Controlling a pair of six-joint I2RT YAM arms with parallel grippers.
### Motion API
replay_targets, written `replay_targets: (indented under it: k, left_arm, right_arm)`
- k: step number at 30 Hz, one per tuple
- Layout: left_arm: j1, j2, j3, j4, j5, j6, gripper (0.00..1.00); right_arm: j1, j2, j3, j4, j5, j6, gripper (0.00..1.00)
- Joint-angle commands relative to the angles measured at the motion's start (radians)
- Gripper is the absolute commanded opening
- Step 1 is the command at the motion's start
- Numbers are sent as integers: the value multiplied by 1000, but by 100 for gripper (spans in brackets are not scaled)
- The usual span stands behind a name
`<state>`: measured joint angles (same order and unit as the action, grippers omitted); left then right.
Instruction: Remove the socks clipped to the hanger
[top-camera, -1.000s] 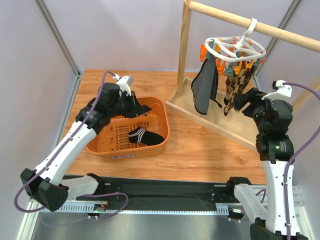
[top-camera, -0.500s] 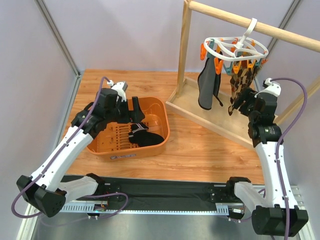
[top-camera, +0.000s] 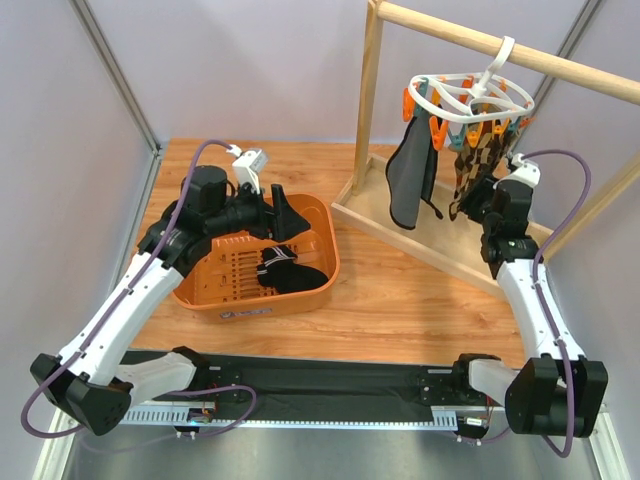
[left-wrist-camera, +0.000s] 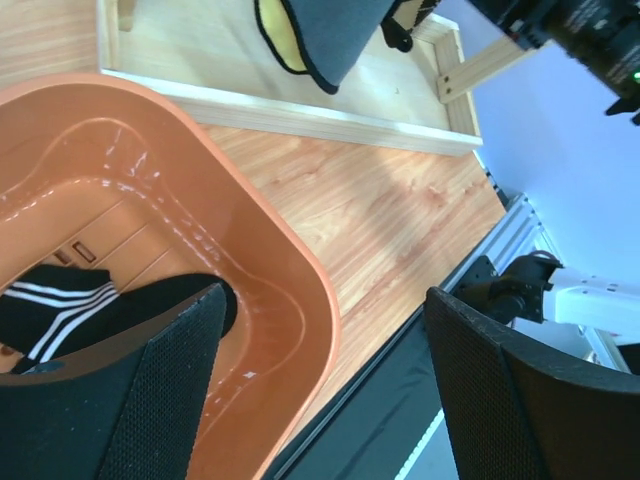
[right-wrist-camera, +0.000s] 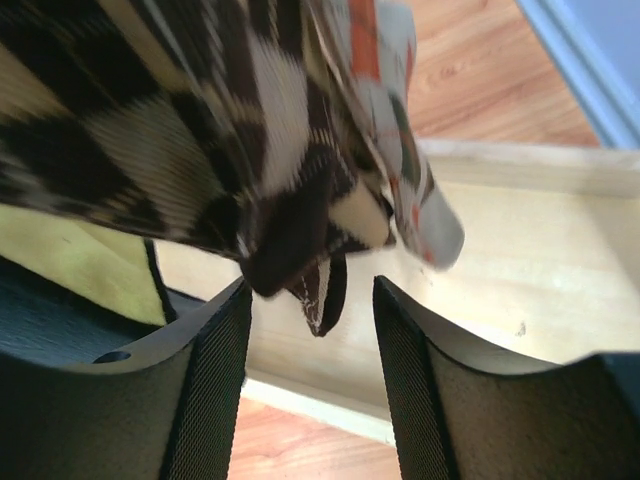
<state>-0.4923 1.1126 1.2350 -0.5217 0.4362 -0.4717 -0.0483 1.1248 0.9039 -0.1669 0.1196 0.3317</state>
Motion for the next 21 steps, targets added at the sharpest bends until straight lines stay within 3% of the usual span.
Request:
replay_targets:
  k: [1, 7, 12, 17, 18, 21]
  left_arm:
    - [0, -7, -17, 58, 73, -8, 86]
    - [0, 21, -12, 75, 110, -22, 84]
    - [0, 13, -34, 110, 128, -33, 82]
    - [-2, 16, -60, 175, 180, -73, 78]
    - [-20, 18, -66, 205, 183, -83, 76]
    - [-48, 27, -48, 197, 156, -73, 76]
  right_arm:
    - [1, -5, -54, 122, -25, 70, 54]
    - [8, 9, -143, 225, -14, 89, 60]
    - [8, 72, -137, 265, 9, 50, 53]
    - [16, 69, -106, 213, -30, 61, 19]
    - [43, 31, -82, 88, -66, 78, 3]
    - [79, -60, -76, -3, -84, 89, 0]
